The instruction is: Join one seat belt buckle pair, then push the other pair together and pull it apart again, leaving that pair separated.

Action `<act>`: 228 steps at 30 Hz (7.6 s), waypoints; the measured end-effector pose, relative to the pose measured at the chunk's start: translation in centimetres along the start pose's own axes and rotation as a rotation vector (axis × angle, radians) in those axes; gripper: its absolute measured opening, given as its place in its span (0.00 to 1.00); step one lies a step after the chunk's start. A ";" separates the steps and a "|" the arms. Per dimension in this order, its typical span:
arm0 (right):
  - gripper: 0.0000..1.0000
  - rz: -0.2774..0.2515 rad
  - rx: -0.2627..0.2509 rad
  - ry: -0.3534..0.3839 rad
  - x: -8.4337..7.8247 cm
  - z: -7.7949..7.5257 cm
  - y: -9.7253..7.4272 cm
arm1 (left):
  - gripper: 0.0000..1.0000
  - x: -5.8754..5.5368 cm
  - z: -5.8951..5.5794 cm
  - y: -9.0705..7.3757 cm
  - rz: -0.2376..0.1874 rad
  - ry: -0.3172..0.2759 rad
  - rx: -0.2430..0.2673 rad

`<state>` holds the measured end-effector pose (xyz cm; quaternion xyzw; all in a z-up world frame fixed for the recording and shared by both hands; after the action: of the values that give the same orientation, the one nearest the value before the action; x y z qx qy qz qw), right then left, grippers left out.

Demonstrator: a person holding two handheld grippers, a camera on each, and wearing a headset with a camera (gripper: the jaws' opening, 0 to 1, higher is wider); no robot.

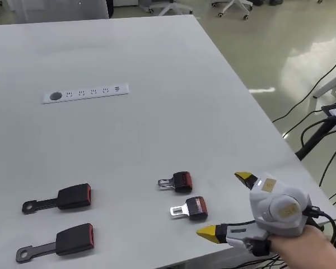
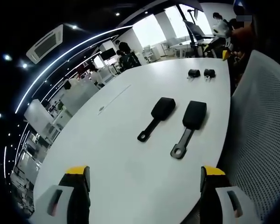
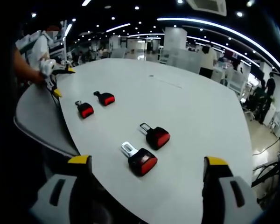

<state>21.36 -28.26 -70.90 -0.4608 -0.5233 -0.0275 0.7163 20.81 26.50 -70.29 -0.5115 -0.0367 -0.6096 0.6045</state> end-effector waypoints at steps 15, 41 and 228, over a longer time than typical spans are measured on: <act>1.00 0.002 -0.006 -0.021 0.2 -0.1 -0.5 | 1.00 0.0 -0.1 0.0 0.003 0.002 -0.002; 1.00 -0.021 -0.003 -0.018 -0.4 0.3 -2.0 | 1.00 -1.2 -0.1 0.4 0.020 0.009 -0.001; 0.32 0.442 0.480 -0.470 0.1 -2.8 9.0 | 0.33 8.4 -8.9 13.4 0.194 0.390 -0.702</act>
<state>28.13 -24.99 -76.55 -0.3757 -0.5527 0.3562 0.6531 28.23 11.16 -76.58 -0.5625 0.3371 -0.6108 0.4437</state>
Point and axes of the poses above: the centre of the closed fingertips' face, and the gripper's own axes: y roughly forward along the fingers, z roughly to its left, x roughly out of its top, the point moved 10 cm from there along -y, roughly backward along the fingers, and after that the axes turned 8 degrees about x, right-handed, at the moved point
